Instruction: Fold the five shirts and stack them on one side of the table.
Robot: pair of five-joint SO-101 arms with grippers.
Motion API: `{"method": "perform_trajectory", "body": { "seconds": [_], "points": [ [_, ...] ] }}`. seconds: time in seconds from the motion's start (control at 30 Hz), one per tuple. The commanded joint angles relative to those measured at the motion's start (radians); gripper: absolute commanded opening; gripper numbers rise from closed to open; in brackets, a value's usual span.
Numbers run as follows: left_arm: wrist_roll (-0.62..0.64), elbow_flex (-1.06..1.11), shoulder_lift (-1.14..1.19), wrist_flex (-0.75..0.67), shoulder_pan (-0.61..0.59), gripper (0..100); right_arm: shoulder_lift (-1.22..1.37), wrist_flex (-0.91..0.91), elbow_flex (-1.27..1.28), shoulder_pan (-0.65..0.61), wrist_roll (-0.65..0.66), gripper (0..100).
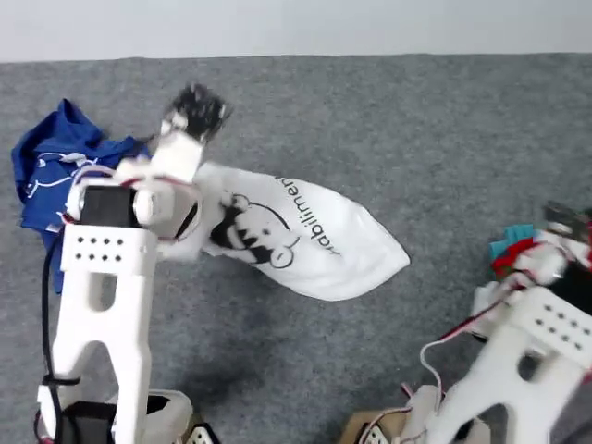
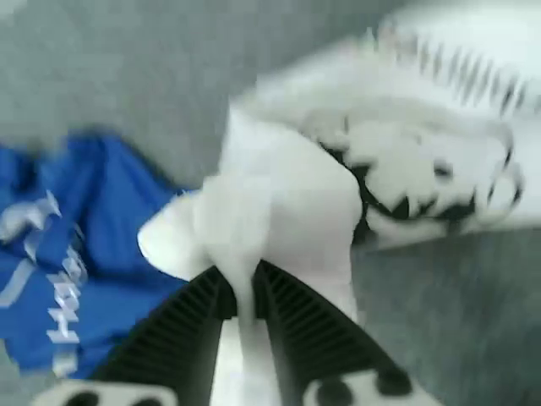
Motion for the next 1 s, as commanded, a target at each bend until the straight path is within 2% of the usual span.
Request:
{"method": "perform_trajectory", "body": {
  "seconds": [0.0,0.13,0.23,0.33,0.5,0.67,0.73,0.97],
  "points": [
    [-0.124,0.120,-0.029,-0.003,-0.091,0,-0.016,-0.015,-0.006,-0.153,0.006,0.9],
    [-0.230,0.231,-0.029,-0.044,-0.216,6,-0.010,-0.094,-0.006,-0.257,0.006,0.9],
    [-0.235,0.275,-0.029,-0.084,-0.318,15,0.058,-0.137,-0.012,-0.305,0.011,0.9],
    [-0.235,0.278,-0.029,-0.086,-0.377,19,0.186,-0.145,-0.063,-0.337,0.011,0.9],
    [-0.235,0.245,-0.034,-0.080,-0.396,22,0.414,-0.079,-0.278,-0.414,0.006,3.4],
    [-0.235,0.168,-0.037,-0.020,-0.396,22,0.607,0.024,-0.539,-0.469,0.005,22.5],
    [-0.235,0.150,-0.038,-0.005,-0.397,22,0.671,0.033,-0.637,-0.490,0.009,27.2],
    [-0.206,0.145,-0.038,-0.003,-0.399,21,0.914,0.028,-0.979,-0.627,0.040,27.5]
  ]
}}
